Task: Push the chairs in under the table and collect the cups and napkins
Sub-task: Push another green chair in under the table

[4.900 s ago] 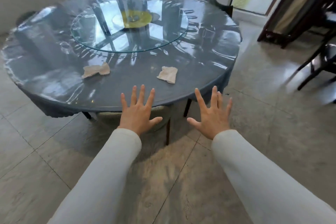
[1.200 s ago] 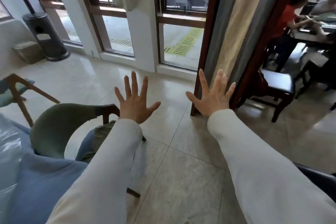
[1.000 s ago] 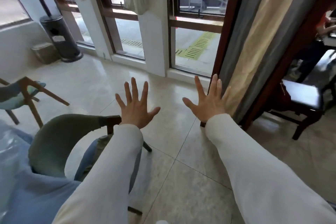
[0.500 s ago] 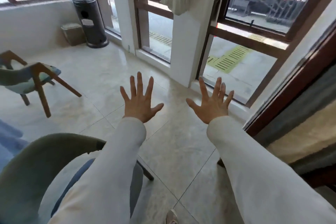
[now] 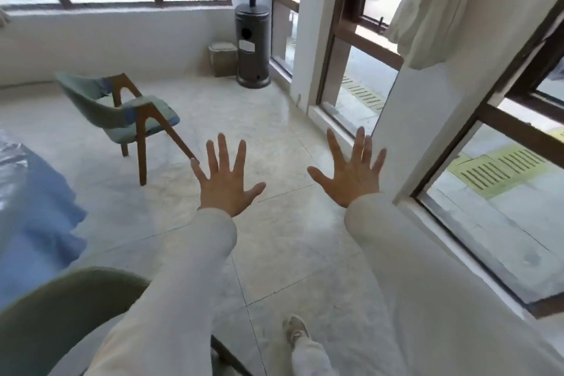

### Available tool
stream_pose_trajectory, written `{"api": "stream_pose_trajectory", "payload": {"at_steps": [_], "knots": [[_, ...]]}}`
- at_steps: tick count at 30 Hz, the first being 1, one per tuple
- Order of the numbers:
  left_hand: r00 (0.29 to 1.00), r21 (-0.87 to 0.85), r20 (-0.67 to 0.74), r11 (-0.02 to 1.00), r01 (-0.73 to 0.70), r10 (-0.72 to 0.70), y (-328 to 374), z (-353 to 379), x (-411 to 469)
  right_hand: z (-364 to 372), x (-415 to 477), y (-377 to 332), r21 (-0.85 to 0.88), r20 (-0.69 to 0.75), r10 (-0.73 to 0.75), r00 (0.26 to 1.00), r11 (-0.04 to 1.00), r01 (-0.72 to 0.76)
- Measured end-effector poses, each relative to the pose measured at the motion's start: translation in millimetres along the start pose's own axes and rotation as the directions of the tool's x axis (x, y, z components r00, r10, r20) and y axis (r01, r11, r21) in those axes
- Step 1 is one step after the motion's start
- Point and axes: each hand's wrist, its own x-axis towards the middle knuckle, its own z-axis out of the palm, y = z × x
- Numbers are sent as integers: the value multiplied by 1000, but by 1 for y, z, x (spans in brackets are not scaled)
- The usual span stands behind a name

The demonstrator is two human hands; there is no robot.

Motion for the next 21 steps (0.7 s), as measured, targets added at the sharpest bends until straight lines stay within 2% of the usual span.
{"api": "stream_pose_trajectory", "payload": {"at_steps": [6, 9, 11, 14, 16, 19, 21], "knots": [[969, -11, -41, 970, 243, -243, -39, -4, 108, 16, 171, -76, 36, -6, -264, 964, 964, 264], [922, 21, -37, 922, 387, -386, -87, -5, 124, 27, 229, -141, 57, -23, -403, 915, 913, 404], [860, 5, -37, 860, 510, -509, -128, -1, 123, 40, 254, -195, 57, -21, -524, 851, 849, 525], [734, -5, -50, 735, 678, -677, -188, 9, 103, 65, 269, -283, 86, 20, -674, 738, 737, 670], [620, -6, -61, 621, 784, -782, -226, 15, 81, 80, 264, -345, 116, 41, -767, 640, 640, 759], [384, -71, -50, 386, 920, -922, -276, 21, 46, 96, 240, -440, 162, 58, -886, 460, 463, 872], [224, -134, -16, 224, 965, -974, -298, 28, 19, 103, 216, -496, 161, 81, -947, 312, 321, 933]]}}
